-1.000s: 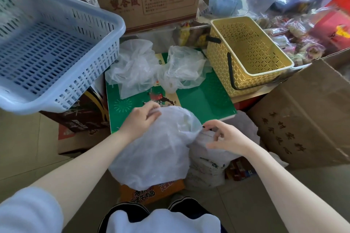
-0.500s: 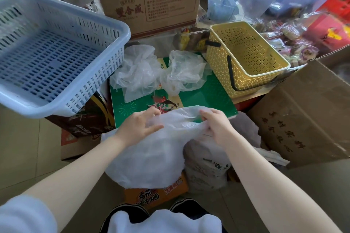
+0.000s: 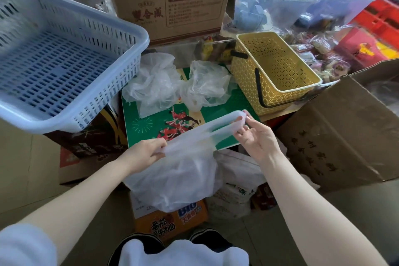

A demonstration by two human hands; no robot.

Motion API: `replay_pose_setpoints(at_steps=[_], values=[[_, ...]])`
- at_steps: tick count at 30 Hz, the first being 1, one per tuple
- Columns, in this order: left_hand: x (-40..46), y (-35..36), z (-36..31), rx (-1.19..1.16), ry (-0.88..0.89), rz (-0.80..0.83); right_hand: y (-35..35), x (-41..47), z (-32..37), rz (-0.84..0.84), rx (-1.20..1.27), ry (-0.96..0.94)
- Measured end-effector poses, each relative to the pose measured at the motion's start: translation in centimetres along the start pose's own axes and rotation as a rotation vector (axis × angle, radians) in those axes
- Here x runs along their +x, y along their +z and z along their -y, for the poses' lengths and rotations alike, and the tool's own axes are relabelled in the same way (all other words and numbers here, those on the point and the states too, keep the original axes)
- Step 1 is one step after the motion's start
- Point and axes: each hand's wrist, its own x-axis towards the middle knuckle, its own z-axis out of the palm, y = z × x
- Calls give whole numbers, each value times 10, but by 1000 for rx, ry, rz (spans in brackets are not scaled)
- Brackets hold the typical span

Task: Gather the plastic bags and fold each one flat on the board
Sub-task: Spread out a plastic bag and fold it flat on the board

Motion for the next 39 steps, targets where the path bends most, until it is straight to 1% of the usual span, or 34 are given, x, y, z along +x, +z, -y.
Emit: replay_pose_setpoints(at_steps=[2,3,4,5,7,8,9,10,11,12,13,14,15,16,19,21,23,24,29,31,33,35,37,39], values=[[1,-2,5,-29,-93,36,5,5,-5,-73,45,-126],[1,-3,7,-49,-126,36,4,10,-7,-155,1,-178],[1,-5,10,-72,-153,26,3,15,-9,-241,-125,-216],[0,-6,11,-93,-162,6,0,19,-10,-357,-365,-245],[-3,-9,11,-112,-123,-54,-8,22,-14,-589,-1076,-291],[-3,-10,8,-114,-84,-83,-9,20,-18,-640,-1378,-367],[-4,-13,4,-108,-39,-111,-8,18,-23,-610,-1591,-502],[-4,-16,0,-93,11,-132,-3,13,-31,-478,-1705,-661],[-3,-19,-5,-78,63,-150,3,9,-39,-254,-1772,-785],[-3,-23,-9,-67,115,-162,10,5,-48,-5,-1820,-845],[-2,-28,-14,-65,168,-176,12,4,-56,212,-1888,-846],[-2,-33,-17,-71,218,-189,15,2,-63,374,-1973,-829],[-3,-38,-21,-84,266,-201,15,4,-66,475,-2050,-797],[-3,-43,-24,-102,305,-214,17,6,-67,537,-2114,-780],[-7,-53,-28,-162,355,-251,21,14,-65,635,-2197,-771],[-9,-56,-22,-161,318,-249,26,14,-58,654,-2123,-693],[-11,-57,-12,-104,256,-216,29,14,-46,647,-2042,-574],[-12,-56,-7,-83,220,-178,31,14,-40,650,-2047,-517],[-16,-51,-2,-2,92,71,27,14,-24,646,-2171,-89],[-17,-52,-1,-27,35,91,21,11,-23,627,-2175,75],[-17,-53,4,-71,-1,85,13,8,-23,578,-2113,196],[-18,-53,10,-66,-27,78,3,8,-20,521,-2105,224],[-18,-52,16,-45,-58,58,-7,12,-16,430,-2141,140],[-18,-53,18,-80,-102,-20,-17,18,-9,262,-2198,54]])
